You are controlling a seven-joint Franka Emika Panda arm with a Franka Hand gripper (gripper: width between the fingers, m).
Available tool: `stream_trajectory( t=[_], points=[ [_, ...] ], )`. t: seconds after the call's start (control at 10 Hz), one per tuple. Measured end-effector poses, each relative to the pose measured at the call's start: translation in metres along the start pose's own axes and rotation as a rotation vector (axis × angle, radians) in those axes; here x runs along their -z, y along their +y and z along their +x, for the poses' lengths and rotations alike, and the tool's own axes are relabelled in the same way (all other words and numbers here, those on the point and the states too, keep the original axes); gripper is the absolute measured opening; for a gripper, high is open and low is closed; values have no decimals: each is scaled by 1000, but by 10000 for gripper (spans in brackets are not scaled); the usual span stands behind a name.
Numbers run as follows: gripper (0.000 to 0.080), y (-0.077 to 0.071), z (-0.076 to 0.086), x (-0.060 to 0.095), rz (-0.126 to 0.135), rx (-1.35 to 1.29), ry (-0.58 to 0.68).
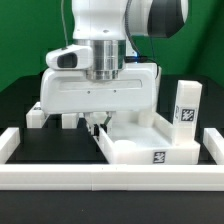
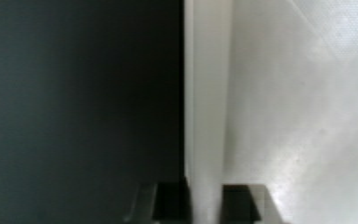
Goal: Assemble desk
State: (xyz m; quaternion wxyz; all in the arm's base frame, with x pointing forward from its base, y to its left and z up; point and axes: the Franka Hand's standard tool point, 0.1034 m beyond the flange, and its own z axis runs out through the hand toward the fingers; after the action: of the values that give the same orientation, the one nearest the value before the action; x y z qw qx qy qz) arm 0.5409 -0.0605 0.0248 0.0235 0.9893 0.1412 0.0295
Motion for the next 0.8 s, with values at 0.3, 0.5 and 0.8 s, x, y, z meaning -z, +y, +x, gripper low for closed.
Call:
stream_trajectory(
  t=[0.3,0.5,0.8],
  points=[
    [61,4,13,3,-15,180,-12],
    [61,-3,49,8,-38,349,12],
    [61,-10,54,12,-101,562,32]
  ],
)
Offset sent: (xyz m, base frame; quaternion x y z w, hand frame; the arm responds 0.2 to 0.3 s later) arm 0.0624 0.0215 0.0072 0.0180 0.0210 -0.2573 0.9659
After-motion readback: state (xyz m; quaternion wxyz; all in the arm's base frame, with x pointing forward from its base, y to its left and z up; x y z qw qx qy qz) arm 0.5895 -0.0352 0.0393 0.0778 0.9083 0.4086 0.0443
